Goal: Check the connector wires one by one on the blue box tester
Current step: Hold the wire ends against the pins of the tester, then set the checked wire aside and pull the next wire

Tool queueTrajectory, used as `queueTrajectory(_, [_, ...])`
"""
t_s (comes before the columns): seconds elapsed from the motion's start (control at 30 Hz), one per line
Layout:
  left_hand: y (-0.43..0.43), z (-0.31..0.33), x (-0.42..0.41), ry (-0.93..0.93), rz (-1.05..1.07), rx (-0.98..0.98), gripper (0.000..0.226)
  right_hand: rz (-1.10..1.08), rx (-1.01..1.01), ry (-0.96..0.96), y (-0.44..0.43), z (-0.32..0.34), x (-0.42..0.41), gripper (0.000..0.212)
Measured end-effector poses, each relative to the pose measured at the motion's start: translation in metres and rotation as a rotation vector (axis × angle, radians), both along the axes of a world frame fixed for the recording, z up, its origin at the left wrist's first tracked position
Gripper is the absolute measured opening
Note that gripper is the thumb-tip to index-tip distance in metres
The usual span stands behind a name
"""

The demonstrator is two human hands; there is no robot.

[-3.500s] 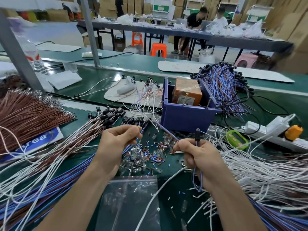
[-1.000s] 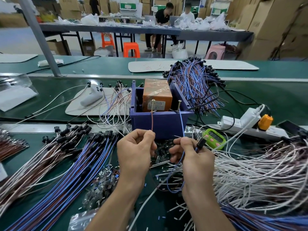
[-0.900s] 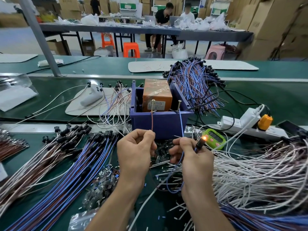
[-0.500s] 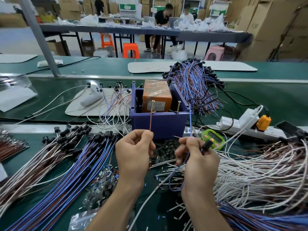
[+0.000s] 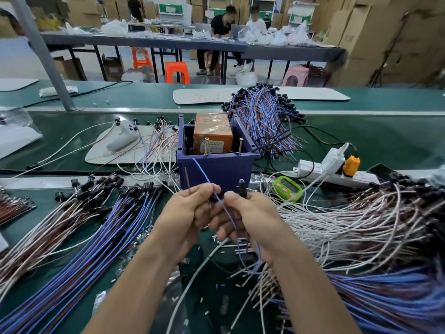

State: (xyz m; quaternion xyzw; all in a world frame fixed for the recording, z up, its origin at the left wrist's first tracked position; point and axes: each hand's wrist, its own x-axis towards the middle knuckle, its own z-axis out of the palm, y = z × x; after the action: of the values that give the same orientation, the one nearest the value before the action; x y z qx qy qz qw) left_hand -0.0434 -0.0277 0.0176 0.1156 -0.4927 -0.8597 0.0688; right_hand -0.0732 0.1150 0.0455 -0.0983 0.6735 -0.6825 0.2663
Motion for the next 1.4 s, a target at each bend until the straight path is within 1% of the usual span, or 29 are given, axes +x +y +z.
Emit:
queueTrajectory(0.1, [-0.002, 0.002, 0.003, -0.022, 0.068, 0.094, 0.04, -0.15, -0.063, 0.006, 0.016, 0.009, 0.002, 0.048])
queueTrajectory(0.13, [-0.003, 0.002, 0.004, -0.044, 0.113, 0.086, 0.045, -0.199, -0.108, 0.011, 0.025, 0.013, 0.002, 0.047])
queueTrajectory(0.17, [-0.002, 0.003, 0.006, -0.073, 0.164, 0.025, 0.049, -0.249, -0.161, 0.011, 0.038, 0.017, 0.002, 0.047])
queueTrajectory(0.23, [0.001, 0.005, 0.009, -0.132, 0.276, -0.183, 0.046, -0.355, -0.236, 0.024, 0.068, 0.025, 0.001, 0.049])
queueTrajectory(0.3, [0.006, 0.005, 0.011, -0.173, 0.356, -0.385, 0.041, -0.45, -0.194, 0.089, 0.101, 0.032, 0.002, 0.054])
queueTrajectory(0.33, [0.008, 0.005, 0.012, -0.173, 0.387, -0.48, 0.043, -0.487, -0.149, 0.124, 0.116, 0.034, 0.003, 0.053])
queueTrajectory(0.37, [0.011, 0.004, 0.014, -0.172, 0.422, -0.621, 0.046, -0.52, -0.108, 0.15, 0.131, 0.036, 0.005, 0.052])
queueTrajectory(0.47, [0.026, 0.006, 0.021, -0.15, 0.534, -1.199, 0.053, -0.617, -0.044, 0.159, 0.17, 0.034, 0.011, 0.053])
queueTrajectory(0.5, [0.033, 0.008, 0.023, -0.125, 0.523, -1.3, 0.053, -0.65, -0.034, 0.159, 0.182, 0.033, 0.014, 0.054])
queueTrajectory(0.53, [0.04, 0.009, 0.024, -0.101, 0.483, -1.335, 0.052, -0.681, -0.023, 0.164, 0.193, 0.032, 0.016, 0.053])
queueTrajectory(0.57, [0.048, 0.01, 0.024, -0.088, 0.432, -1.325, 0.05, -0.708, -0.003, 0.17, 0.206, 0.031, 0.017, 0.051])
queueTrajectory(0.67, [0.071, 0.017, 0.026, -0.094, 0.24, -1.244, 0.032, -0.779, 0.115, 0.152, 0.245, 0.03, 0.018, 0.043])
queueTrajectory(0.7, [0.077, 0.019, 0.026, -0.087, 0.165, -1.166, 0.023, -0.802, 0.155, 0.148, 0.259, 0.031, 0.018, 0.039])
queueTrajectory(0.73, [0.082, 0.022, 0.026, -0.078, 0.086, -1.036, 0.018, -0.816, 0.202, 0.152, 0.273, 0.033, 0.018, 0.035])
queueTrajectory(0.77, [0.088, 0.025, 0.026, -0.077, 0.004, -0.901, 0.019, -0.817, 0.257, 0.163, 0.285, 0.034, 0.018, 0.031])
queueTrajectory(0.8, [0.094, 0.027, 0.027, -0.077, -0.07, -0.82, 0.02, -0.81, 0.305, 0.181, 0.296, 0.036, 0.019, 0.029])
queueTrajectory(0.83, [0.1, 0.029, 0.028, -0.071, -0.138, -0.813, 0.02, -0.803, 0.347, 0.205, 0.305, 0.039, 0.02, 0.027])
queueTrajectory(0.9, [0.112, 0.031, 0.028, -0.056, -0.248, -0.915, 0.016, -0.824, 0.458, 0.275, 0.318, 0.042, 0.02, 0.026])
queueTrajectory(0.93, [0.118, 0.032, 0.028, -0.054, -0.3, -0.966, 0.015, -0.838, 0.576, 0.325, 0.323, 0.044, 0.019, 0.025])
queueTrajectory(1.0, [0.125, 0.034, 0.028, -0.051, -0.384, -1.053, 0.016, -0.819, 0.887, 0.433, 0.331, 0.049, 0.016, 0.022])
queueTrajectory(1.03, [0.128, 0.034, 0.028, -0.047, -0.401, -1.116, 0.017, -0.78, 1.01, 0.477, 0.332, 0.051, 0.015, 0.02])
queueTrajectory(1.13, [0.133, 0.036, 0.03, -0.014, -0.401, -1.413, 0.025, -0.667, 1.252, 0.598, 0.331, 0.05, 0.013, 0.013])
queueTrajectory(1.2, [0.138, 0.036, 0.034, -0.003, -0.432, -1.546, 0.026, -0.651, 1.43, 0.736, 0.326, 0.046, 0.01, 0.014])
queueTrajectory(1.27, [0.146, 0.035, 0.039, 0.03, -0.406, -1.7, 0.017, -0.662, 1.518, 0.906, 0.319, 0.041, 0.008, 0.012])
queueTrajectory(1.33, [0.153, 0.035, 0.041, 0.064, -0.313, -1.872, 0.013, -0.641, 1.529, 1.027, 0.308, 0.035, 0.007, 0.007])
queueTrajectory(1.37, [0.155, 0.035, 0.041, 0.088, -0.262, -1.922, 0.015, -0.639, 1.527, 1.066, 0.302, 0.031, 0.007, 0.012])
queueTrajectory(1.4, [0.157, 0.034, 0.041, 0.118, -0.236, -1.932, 0.016, -0.655, 1.525, 1.105, 0.298, 0.027, 0.006, 0.02])
